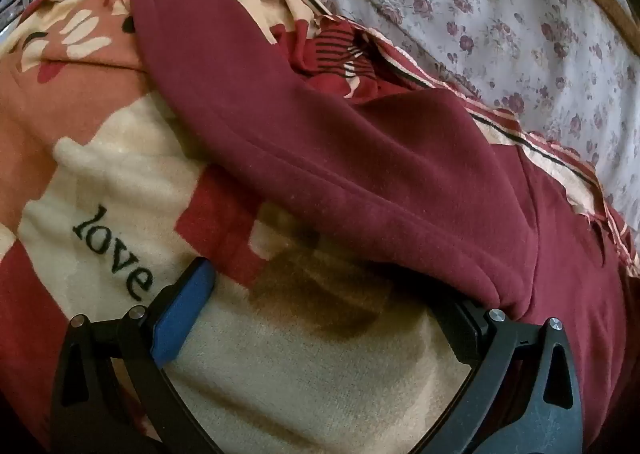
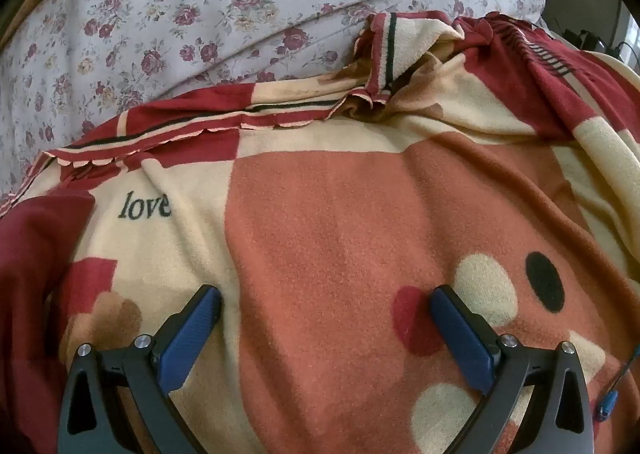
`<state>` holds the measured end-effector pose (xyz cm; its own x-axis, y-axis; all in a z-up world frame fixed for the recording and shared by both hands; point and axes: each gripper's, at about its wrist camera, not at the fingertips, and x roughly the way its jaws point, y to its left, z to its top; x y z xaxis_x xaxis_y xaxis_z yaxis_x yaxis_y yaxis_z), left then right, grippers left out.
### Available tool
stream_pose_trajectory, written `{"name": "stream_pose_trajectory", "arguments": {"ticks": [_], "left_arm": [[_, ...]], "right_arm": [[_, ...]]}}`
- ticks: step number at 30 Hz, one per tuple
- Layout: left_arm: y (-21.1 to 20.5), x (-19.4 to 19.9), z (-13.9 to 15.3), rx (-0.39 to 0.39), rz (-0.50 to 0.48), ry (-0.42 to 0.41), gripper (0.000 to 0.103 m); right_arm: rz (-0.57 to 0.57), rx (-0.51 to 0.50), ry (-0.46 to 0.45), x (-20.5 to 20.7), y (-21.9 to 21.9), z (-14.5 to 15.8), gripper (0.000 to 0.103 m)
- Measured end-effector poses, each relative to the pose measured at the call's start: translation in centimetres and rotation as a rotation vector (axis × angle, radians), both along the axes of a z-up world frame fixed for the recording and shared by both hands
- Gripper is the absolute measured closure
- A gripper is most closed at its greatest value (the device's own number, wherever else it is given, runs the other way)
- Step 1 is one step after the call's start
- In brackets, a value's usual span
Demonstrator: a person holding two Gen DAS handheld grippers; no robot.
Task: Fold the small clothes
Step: 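Position both tools above the dark red sweatshirt on the blanket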
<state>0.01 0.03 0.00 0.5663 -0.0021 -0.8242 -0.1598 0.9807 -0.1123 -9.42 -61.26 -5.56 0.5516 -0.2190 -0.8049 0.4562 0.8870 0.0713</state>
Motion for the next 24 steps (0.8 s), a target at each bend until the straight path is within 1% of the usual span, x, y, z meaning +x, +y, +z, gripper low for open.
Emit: {"name": "stream_pose_trajectory", "arguments": {"ticks": [6,24], "left_arm": [[-0.04,-0.01,0.01,0.013,0.000,-0.001,0.000],[0.00,0.18,0.37,0.016,-0.008,0.009,0.000]], "right_arm": [[0.000,0.000,0.000,0.00,0.00,0.00,0.000],[0.000,0.000,0.001,0.08,0.15,0.09,0.000]]}}
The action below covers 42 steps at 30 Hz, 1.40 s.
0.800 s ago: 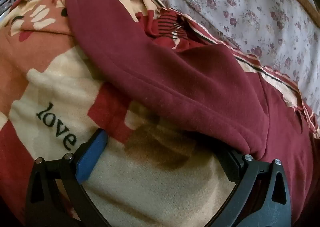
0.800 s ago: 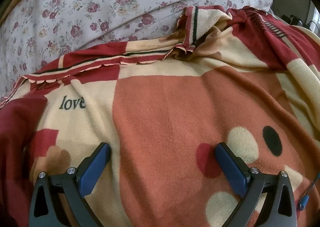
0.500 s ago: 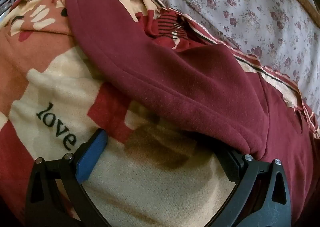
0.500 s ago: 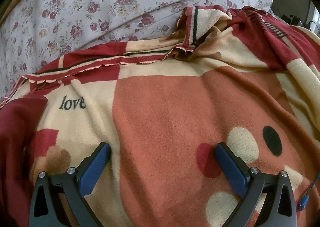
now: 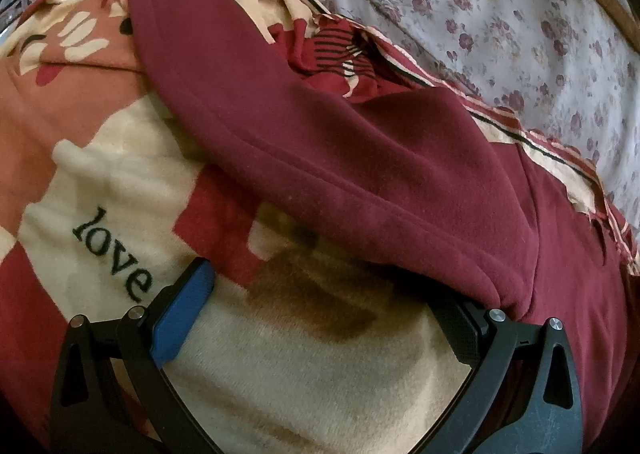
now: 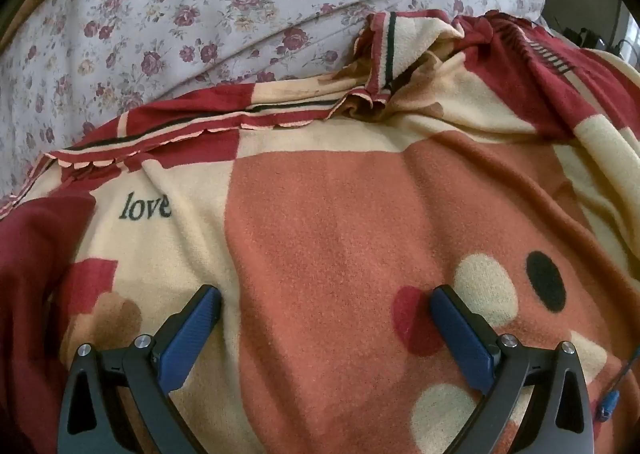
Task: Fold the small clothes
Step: 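Position both tools above the dark red sweatshirt on the blanket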
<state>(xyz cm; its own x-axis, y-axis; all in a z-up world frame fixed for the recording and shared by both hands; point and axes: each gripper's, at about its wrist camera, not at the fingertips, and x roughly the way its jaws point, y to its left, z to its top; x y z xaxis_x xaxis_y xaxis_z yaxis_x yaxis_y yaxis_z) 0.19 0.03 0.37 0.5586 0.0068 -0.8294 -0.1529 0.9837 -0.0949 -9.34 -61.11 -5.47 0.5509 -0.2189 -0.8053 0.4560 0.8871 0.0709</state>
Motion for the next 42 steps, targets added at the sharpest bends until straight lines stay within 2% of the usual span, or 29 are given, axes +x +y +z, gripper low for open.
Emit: {"name": "stream_pose_trajectory", "arguments": {"ticks": [6,12,15,19,23,28,35,38,42], "left_arm": [[-0.6,-0.4,0.0,0.018,-0.082,0.041,0.000],[-1.8,-2.4,1.2,0.099,-0.066,-0.020,0.001],[-2.2,-3.2,2.1,0.095,-0.084,-0.052,0.001],[-3.0,-3.6,2.5,0.090,-0.092,-0.054,0.001],[-3.7,-4.5,3.2,0.119,-0.095,-0.062,0.001],[-4.9,-5.6,4.1,0.124,-0.131,-0.079,0.001],[-7.0,-7.6,5.3,0.124,-0.194,-0.087,0.001],[-7.9,-8.5,6.2,0.110,-0.214,-0.095,0.001],[-9.2,-9.4,7.1,0.117,-0.247,-0.105,0.001]], "right_arm": [[0.000,-0.001,0.000,0.0,0.2,0.1,0.000],[0.000,-0.002,0.001,0.1,0.2,0.1,0.000],[0.001,0.000,0.001,0.1,0.2,0.1,0.000],[0.003,-0.014,0.012,-0.2,0.2,0.3,0.000],[0.037,0.035,0.036,-0.9,0.5,1.0,0.000],[0.062,0.097,0.008,-5.9,2.3,4.5,0.000],[0.155,0.082,-0.040,-12.3,7.0,11.5,0.000],[0.244,0.138,-0.070,-13.7,10.1,14.1,0.000],[0.400,0.229,-0.074,-14.4,14.7,16.1,0.000]]}}
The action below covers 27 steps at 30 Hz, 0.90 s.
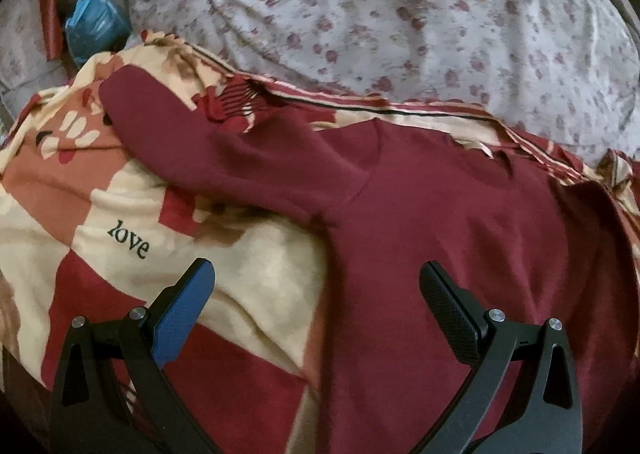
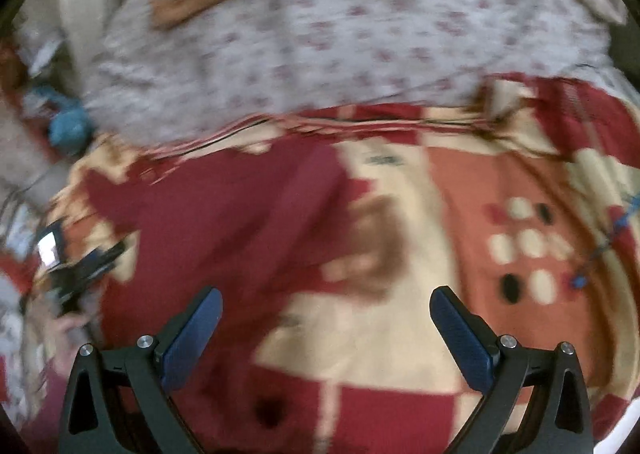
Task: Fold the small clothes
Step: 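Position both tools above the dark red sweatshirt on the blanket, then reach the left tool to a sweatshirt sleeve cuff and close on it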
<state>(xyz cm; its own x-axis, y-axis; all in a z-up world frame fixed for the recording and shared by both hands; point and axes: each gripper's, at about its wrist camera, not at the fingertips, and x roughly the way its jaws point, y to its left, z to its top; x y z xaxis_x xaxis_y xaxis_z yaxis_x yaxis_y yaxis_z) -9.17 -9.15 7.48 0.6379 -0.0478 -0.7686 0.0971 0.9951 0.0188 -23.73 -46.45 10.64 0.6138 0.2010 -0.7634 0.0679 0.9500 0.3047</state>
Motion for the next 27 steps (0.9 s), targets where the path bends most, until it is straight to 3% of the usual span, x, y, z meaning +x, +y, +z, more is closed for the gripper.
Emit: {"name": "stream_pose_trajectory", "arguments": {"ticks": [4,12,22,27], "left_arm": [[-0.8,-0.5,0.4,0.010,-0.020,-0.008,0.001],[-2.1,-1.1,1.2,0.012,-0.045,-0.025,0.001],[-2.5,-0.9,1.4,0.013,-0.048,-0.032,0.001],[-2.3,-0.2,0.4,-0.023,-0.032,0.010,0.001]], "right_arm": [[0.082,0.006,-0.033,0.3,4.0,1.4,0.000],[0.096,-0.186,-0.152,3.7,11.4,2.0,0.000],[0.075,-0.216,-0.161,8.2,15.1,0.2,0.000],[0.038,-0.249,-0.145,10.0,16.2,-1.0,0.000]]}}
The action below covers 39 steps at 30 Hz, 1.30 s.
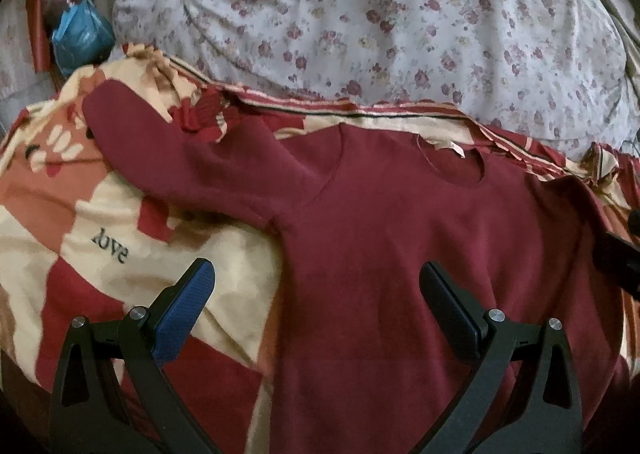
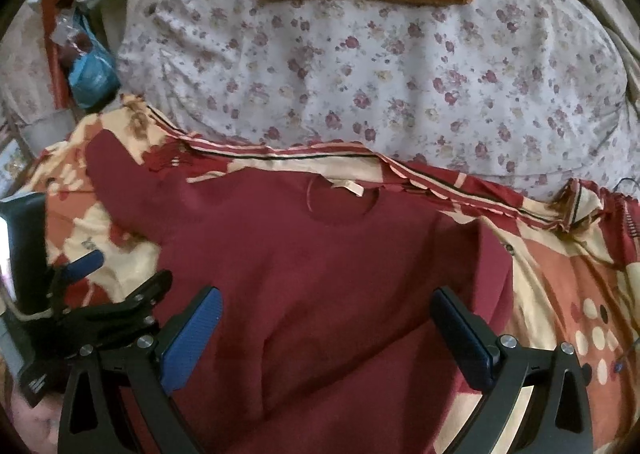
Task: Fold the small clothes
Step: 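Reach the left tool to a sweatshirt sleeve cuff and close on it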
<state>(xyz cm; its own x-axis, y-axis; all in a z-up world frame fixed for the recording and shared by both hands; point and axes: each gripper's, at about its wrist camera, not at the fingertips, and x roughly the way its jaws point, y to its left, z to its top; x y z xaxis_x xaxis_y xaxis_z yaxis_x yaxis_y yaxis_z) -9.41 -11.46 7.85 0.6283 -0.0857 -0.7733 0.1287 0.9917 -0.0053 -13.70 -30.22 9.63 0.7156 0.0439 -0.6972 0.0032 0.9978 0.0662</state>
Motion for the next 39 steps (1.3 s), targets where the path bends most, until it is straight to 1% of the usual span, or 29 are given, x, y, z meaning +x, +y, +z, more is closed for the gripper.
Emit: {"name": "stream_pose_trajectory", "arguments": {"ticks": [7,14,24,39], "left_arm": [[-0.4,0.8,-1.6,-0.006,-0.008,0.048,0.001],[-0.9,1.3,-2.2,-0.005,-0.014,0.051,0.001],[-0.8,1.8,-2.3,0.002,0.001,0.045,0.001],[-0.7,1.9,-2.5,0.017,0.000,0.038,0.001]], "right_arm": [[-0.038,0.032,0.037,1.7,-0.5,-2.0,0.000],[-0.059,0.033,0.061,2.8,-1.0,-3.1,0.000],[-0.061,0.016,0.071,3.5,-0.9,-3.8,0.000],[-0.054,0.023,0.087,3.9,-0.8,-4.2,0.000]]}}
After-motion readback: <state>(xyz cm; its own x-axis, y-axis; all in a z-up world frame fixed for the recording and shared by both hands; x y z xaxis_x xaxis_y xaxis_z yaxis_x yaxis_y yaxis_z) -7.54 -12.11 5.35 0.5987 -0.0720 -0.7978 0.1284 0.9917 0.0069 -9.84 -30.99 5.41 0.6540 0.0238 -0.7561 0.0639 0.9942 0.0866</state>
